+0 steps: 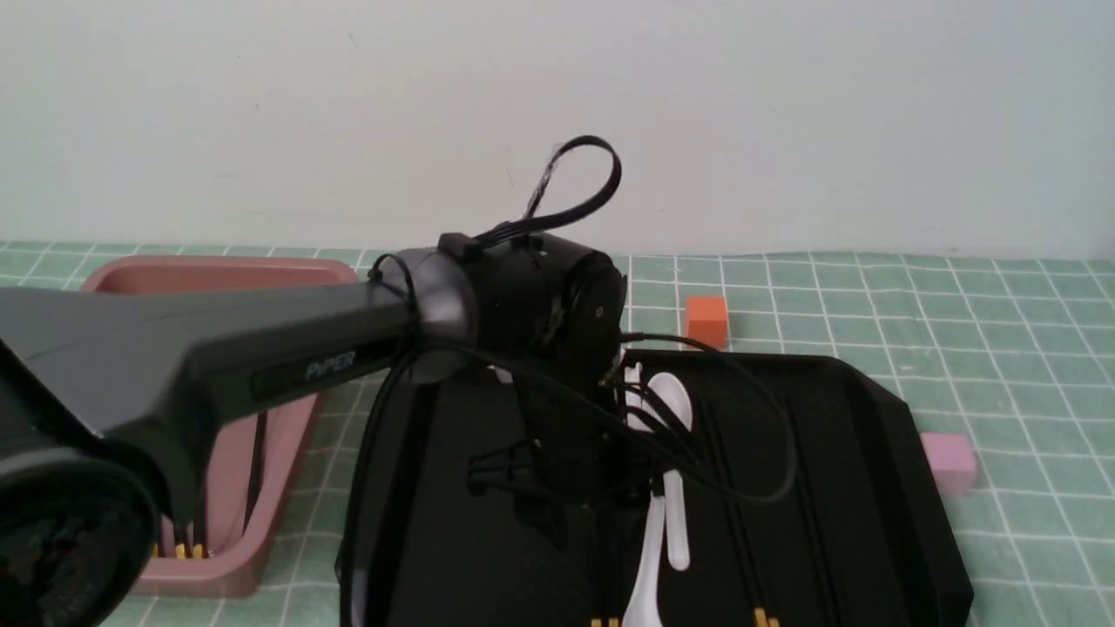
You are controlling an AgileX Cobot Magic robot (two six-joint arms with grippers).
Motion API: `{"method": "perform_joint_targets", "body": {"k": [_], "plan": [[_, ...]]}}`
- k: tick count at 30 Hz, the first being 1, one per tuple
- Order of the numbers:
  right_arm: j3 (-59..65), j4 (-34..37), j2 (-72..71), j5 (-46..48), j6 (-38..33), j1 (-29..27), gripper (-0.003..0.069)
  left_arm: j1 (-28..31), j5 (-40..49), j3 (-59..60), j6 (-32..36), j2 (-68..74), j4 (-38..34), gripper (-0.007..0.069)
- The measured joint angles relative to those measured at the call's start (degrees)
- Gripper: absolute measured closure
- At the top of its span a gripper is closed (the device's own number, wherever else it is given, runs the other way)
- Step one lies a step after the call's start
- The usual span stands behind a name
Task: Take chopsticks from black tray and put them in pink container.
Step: 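Reach over to the black tray and grasp a pair of chopsticks with the left gripper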
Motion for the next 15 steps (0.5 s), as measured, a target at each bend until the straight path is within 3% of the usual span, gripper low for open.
{"method": "perform_joint_targets", "body": {"k": [15], "plan": [[0.00, 0.00, 0.00, 0.00, 0.00, 0.00, 0.0419, -0.07, -2.03, -0.26, -0.93, 3.10, 1.48, 0.0252]]}}
